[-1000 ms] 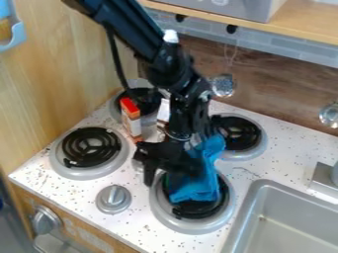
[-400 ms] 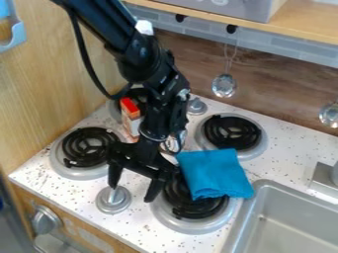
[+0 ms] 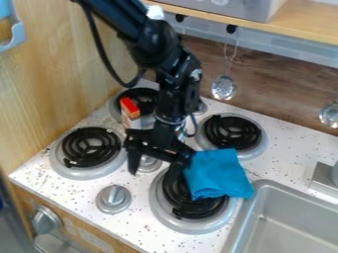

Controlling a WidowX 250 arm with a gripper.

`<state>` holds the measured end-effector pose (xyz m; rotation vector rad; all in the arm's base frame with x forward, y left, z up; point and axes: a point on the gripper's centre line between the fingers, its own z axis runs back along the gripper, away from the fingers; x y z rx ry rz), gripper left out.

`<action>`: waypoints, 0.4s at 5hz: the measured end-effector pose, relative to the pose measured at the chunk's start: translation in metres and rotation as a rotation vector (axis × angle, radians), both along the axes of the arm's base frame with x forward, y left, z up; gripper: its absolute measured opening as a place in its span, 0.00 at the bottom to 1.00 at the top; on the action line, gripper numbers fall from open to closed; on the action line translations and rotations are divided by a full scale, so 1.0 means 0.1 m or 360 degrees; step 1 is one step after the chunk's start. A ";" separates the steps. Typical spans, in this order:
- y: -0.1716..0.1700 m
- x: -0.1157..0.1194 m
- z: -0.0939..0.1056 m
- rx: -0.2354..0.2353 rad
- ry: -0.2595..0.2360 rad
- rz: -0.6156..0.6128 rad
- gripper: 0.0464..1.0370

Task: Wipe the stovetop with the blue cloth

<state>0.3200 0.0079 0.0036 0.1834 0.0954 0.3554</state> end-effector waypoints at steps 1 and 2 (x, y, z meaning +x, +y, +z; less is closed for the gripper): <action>-0.23 0.30 0.12 -0.0024 -0.0055 -0.0075 0.96; -0.39 0.57 -0.01 -0.0017 -0.0031 -0.0124 0.96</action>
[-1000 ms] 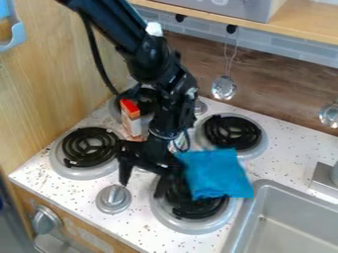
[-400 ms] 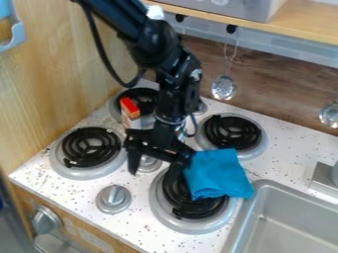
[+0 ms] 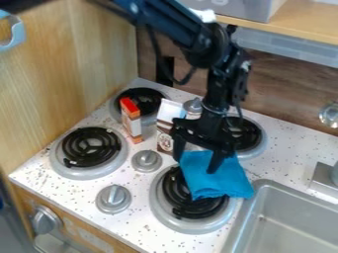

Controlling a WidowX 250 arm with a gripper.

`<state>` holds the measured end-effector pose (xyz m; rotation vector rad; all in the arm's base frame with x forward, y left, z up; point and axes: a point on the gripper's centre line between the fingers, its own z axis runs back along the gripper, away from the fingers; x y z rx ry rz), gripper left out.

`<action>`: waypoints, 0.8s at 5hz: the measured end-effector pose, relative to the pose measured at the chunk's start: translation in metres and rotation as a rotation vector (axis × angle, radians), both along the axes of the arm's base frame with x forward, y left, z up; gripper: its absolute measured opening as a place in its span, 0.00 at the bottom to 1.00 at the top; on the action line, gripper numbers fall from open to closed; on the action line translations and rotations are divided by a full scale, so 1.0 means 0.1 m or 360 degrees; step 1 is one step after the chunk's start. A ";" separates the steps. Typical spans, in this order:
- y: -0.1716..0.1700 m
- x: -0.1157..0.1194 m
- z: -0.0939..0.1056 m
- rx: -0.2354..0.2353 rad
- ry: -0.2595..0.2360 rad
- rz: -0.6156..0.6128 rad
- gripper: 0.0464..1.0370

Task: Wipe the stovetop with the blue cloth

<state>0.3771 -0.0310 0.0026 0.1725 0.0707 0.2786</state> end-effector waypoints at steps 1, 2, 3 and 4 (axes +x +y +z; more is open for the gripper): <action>-0.12 0.19 -0.17 -0.0004 0.0025 -0.0037 0.96; -0.16 0.29 -0.26 0.0002 0.0037 -0.0033 0.96; -0.15 0.32 -0.28 0.0017 0.0038 -0.0032 0.96; -0.11 0.34 -0.29 0.0048 0.0035 -0.0024 0.96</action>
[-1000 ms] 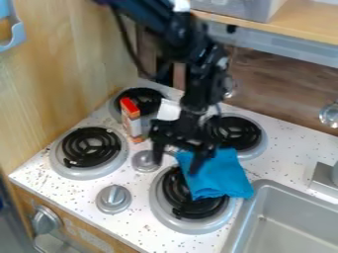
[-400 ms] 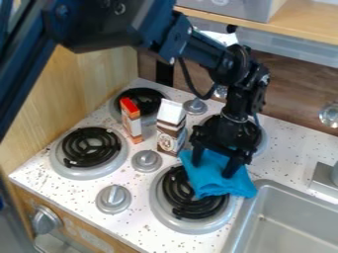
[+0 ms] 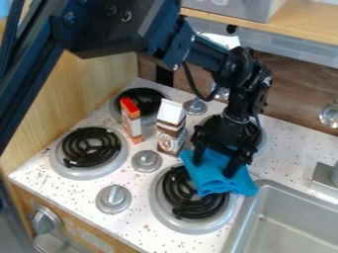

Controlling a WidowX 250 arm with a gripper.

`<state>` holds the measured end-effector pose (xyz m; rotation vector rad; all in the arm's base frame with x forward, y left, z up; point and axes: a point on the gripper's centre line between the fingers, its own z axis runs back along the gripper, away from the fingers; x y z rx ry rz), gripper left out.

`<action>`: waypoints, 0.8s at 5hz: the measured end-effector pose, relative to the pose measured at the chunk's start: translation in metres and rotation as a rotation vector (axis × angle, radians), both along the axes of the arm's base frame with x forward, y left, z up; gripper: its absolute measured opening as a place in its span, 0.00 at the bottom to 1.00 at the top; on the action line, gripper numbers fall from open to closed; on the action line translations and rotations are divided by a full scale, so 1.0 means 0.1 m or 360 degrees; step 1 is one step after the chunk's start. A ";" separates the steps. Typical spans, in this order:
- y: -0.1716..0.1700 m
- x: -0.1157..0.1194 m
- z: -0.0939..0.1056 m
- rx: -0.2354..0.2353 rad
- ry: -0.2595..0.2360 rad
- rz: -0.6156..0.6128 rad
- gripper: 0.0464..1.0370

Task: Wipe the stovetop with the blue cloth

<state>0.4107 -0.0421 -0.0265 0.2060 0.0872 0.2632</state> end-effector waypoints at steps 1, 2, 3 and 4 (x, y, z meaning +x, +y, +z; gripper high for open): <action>0.12 0.03 0.00 0.0049 -0.0008 0.0030 0.96; 0.48 0.03 0.01 0.0129 -0.0006 0.0133 0.96; 0.76 -0.03 -0.02 0.0153 0.0026 0.0220 0.96; 0.78 -0.06 -0.07 0.0094 0.0037 0.0232 0.96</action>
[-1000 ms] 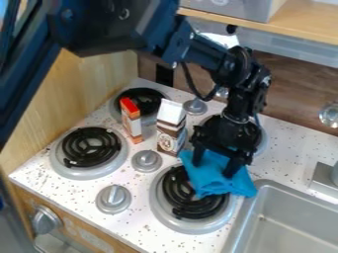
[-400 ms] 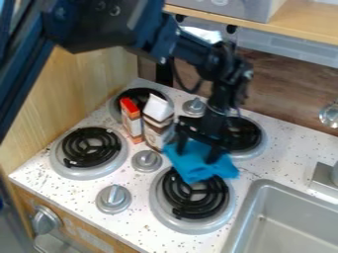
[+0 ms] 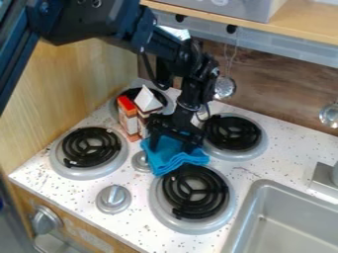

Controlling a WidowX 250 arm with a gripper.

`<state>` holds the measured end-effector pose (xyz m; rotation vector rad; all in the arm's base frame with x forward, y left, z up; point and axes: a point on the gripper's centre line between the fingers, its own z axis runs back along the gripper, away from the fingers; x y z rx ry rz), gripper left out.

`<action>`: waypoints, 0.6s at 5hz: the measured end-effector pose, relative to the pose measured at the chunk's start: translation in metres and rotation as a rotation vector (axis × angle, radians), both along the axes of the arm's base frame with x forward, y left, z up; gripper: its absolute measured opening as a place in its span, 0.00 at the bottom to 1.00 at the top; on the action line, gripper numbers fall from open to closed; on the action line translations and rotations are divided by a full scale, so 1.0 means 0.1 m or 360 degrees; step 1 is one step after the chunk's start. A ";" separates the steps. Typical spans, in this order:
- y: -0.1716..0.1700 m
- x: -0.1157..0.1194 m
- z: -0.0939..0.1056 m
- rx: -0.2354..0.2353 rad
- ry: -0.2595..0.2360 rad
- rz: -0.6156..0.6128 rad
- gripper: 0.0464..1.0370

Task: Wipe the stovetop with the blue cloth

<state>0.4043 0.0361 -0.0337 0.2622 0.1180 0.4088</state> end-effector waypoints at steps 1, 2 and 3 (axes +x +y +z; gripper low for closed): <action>-0.11 -0.01 0.00 -0.0089 -0.0023 -0.0021 0.96; -0.53 -0.01 0.00 -0.0209 -0.0017 -0.0148 0.96; -0.83 0.03 0.07 -0.0260 -0.0025 -0.0225 0.96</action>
